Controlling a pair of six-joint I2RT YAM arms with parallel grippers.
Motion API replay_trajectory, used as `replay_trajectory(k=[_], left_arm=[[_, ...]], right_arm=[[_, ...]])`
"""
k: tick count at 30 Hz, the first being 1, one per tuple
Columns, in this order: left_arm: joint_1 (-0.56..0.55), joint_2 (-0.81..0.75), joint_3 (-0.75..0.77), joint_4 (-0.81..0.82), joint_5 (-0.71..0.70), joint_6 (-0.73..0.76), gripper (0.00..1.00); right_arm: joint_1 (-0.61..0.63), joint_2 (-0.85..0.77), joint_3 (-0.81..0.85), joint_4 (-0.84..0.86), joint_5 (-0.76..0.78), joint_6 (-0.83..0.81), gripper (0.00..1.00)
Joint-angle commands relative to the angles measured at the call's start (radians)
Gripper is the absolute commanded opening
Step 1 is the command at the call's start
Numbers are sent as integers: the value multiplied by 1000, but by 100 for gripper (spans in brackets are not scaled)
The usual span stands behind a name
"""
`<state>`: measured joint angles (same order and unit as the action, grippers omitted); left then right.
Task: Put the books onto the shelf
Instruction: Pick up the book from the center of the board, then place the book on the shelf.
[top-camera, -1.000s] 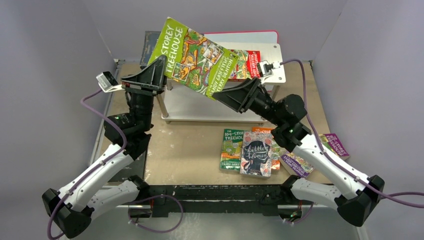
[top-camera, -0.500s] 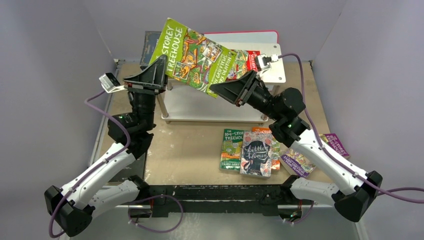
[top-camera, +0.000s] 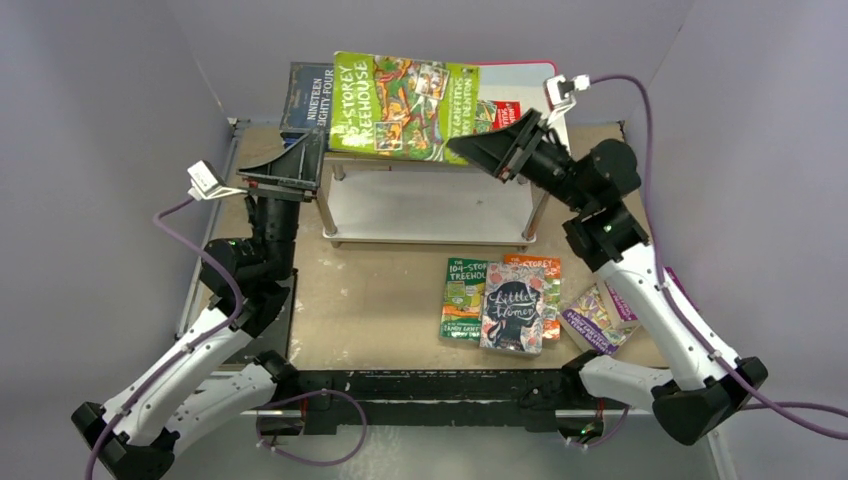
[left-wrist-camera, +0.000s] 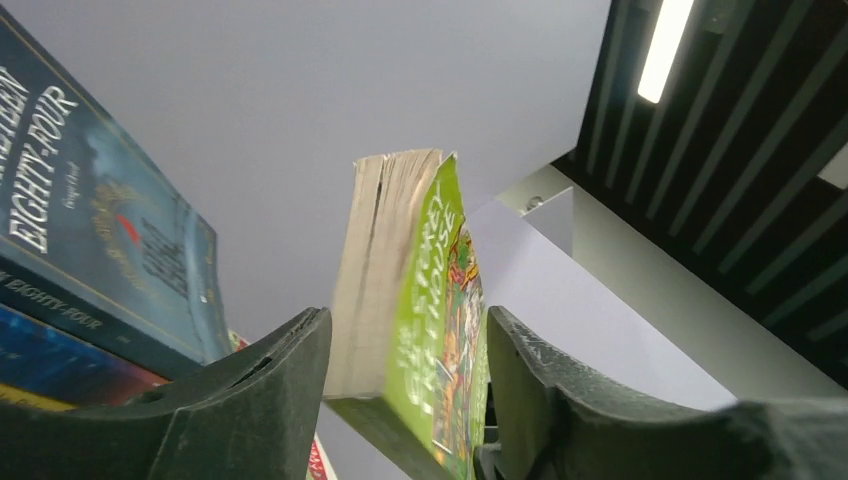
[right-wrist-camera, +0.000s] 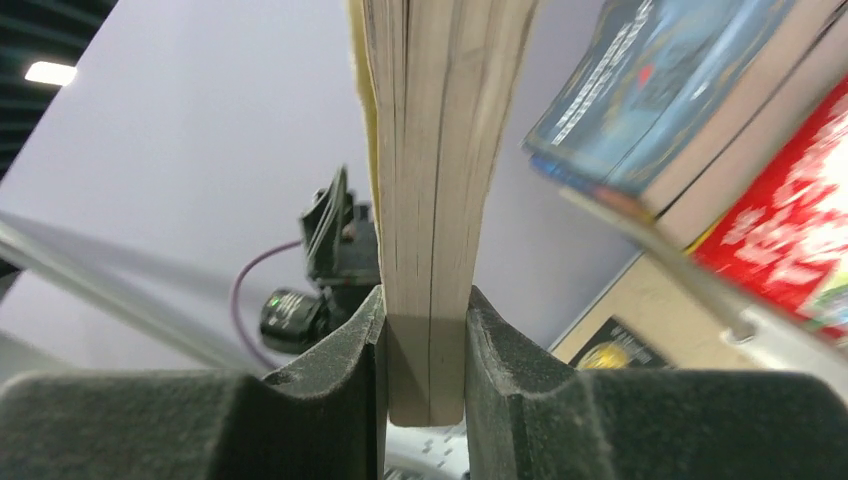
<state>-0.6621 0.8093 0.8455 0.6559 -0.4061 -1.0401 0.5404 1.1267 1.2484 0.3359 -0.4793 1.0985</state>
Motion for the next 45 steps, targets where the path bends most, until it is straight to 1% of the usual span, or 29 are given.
replay_trajectory(k=[1, 3, 8, 11, 14, 16, 17, 19, 21, 24, 27, 32, 40, 45], left_arm=[[2, -59, 68, -147, -68, 124, 61], [3, -63, 94, -208, -82, 155, 65], [3, -69, 126, -306, -87, 202, 66], [3, -74, 133, -356, -82, 222, 66], [4, -80, 141, -407, -74, 237, 65], [3, -86, 144, -438, -64, 248, 65], [3, -89, 145, -457, -58, 255, 65], [3, -93, 151, -506, -46, 267, 65], [3, -95, 159, -561, -29, 281, 65], [2, -106, 154, -635, -8, 297, 65], [3, -126, 120, -698, 15, 306, 65], [3, -157, 55, -755, 53, 321, 65], [3, -167, -21, -799, 65, 348, 65], [3, -159, -23, -845, 51, 372, 64]], right_arm=[[-128, 22, 126, 25, -74, -56, 0], [-185, 51, 156, 24, -161, -22, 0], [-364, 101, 170, 100, -352, 125, 0], [-475, 96, 149, 133, -432, 179, 0], [-537, 90, 126, 147, -491, 224, 0], [-584, 85, 126, 148, -518, 226, 0], [-593, 82, 136, 123, -530, 207, 0], [-604, 84, 167, 20, -548, 148, 0], [-608, 91, 178, -25, -563, 119, 0], [-609, 105, 159, -3, -604, 148, 0], [-609, 113, 138, -7, -609, 154, 0], [-609, 128, 121, -10, -605, 142, 0], [-609, 173, 149, -118, -539, 74, 0], [-608, 212, 180, -167, -536, 48, 0]])
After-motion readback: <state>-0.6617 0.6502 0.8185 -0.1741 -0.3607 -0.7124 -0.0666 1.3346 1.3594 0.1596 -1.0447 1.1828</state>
